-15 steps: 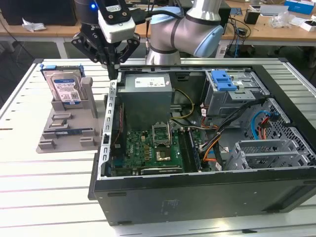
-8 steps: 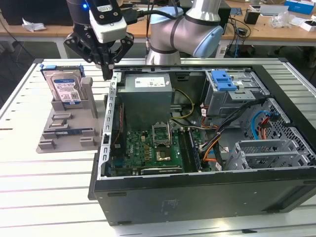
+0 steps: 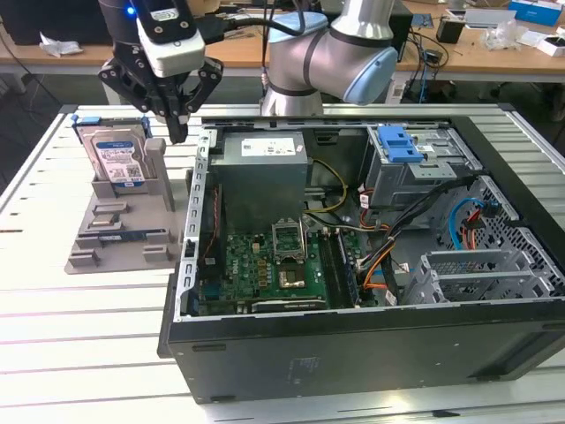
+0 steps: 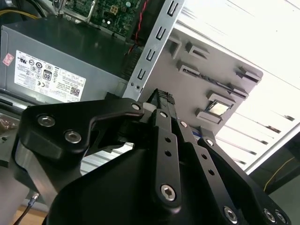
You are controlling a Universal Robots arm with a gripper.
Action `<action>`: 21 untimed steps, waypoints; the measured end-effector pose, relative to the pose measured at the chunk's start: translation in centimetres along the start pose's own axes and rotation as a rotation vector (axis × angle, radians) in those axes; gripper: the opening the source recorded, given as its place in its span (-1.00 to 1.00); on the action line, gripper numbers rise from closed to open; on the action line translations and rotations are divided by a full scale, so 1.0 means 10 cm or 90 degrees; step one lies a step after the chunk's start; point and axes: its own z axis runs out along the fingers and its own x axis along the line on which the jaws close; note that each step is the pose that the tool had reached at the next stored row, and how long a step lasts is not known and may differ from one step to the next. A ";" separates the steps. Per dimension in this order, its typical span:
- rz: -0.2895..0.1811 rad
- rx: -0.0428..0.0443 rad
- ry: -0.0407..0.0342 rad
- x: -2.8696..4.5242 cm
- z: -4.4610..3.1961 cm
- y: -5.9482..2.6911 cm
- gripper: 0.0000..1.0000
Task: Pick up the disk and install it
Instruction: 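Reach for the disk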
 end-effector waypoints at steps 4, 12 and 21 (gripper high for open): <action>0.000 0.0000 0.0000 0.049 -0.001 -0.003 -0.79; 0.000 0.0000 0.0000 0.145 -0.004 -0.011 -0.79; 0.000 0.0000 0.0000 0.285 -0.008 -0.021 -0.79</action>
